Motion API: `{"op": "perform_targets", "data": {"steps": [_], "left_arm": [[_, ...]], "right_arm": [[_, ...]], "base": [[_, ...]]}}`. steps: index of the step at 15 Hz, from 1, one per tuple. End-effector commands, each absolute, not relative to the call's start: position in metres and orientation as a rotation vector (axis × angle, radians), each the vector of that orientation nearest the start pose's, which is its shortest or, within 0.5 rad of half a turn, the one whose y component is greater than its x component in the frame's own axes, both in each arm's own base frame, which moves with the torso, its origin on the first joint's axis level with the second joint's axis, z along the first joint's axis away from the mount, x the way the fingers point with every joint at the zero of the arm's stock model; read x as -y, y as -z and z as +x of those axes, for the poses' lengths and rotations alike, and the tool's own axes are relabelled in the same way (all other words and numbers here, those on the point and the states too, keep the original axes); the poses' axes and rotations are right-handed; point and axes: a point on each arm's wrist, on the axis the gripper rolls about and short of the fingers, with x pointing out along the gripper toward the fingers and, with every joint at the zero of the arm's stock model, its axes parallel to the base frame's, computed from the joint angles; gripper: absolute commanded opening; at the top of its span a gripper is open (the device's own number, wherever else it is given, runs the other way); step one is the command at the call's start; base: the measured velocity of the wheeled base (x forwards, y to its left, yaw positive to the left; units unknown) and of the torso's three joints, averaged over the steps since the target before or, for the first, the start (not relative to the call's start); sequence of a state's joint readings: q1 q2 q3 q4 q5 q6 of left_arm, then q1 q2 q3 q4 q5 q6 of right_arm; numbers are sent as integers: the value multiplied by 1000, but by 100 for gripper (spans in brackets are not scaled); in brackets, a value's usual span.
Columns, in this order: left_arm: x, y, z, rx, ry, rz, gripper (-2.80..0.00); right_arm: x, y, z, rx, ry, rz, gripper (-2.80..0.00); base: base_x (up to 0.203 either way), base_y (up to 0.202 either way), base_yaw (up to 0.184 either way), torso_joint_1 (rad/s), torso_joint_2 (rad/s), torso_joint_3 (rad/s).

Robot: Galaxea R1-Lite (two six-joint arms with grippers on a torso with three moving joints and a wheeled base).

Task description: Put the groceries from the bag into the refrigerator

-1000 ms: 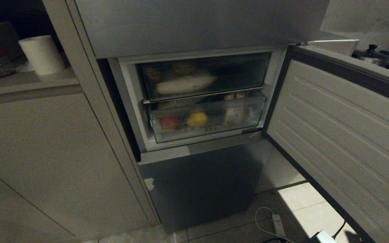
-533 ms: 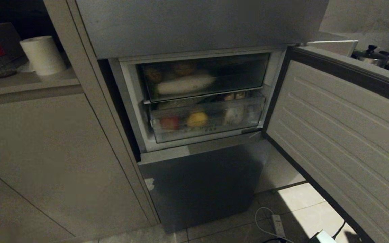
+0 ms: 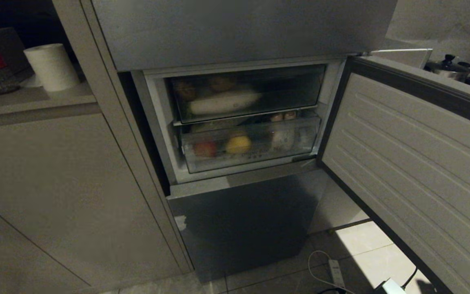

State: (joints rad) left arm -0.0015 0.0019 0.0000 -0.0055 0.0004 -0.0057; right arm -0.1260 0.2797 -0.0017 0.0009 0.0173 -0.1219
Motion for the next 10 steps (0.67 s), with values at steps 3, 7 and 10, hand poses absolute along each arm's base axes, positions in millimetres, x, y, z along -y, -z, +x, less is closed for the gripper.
{"op": "perform_targets", "data": {"steps": [3, 7, 10], "left_arm": [[0, -76, -23, 5, 1, -8, -280], [0, -76, -23, 3, 0, -6, -280], [0, -76, -23, 5, 1, -6, -280]], "right_arm": [[-1, -83, 1, -246, 70, -151, -280], [-1, -79, -14, -127, -18, -137, -280], [0, -76, -23, 6, -1, -10, -280]], "base": [[0, 0, 0, 0, 0, 0], [0, 0, 0, 0, 0, 0], [0, 0, 0, 0, 0, 0]]}}
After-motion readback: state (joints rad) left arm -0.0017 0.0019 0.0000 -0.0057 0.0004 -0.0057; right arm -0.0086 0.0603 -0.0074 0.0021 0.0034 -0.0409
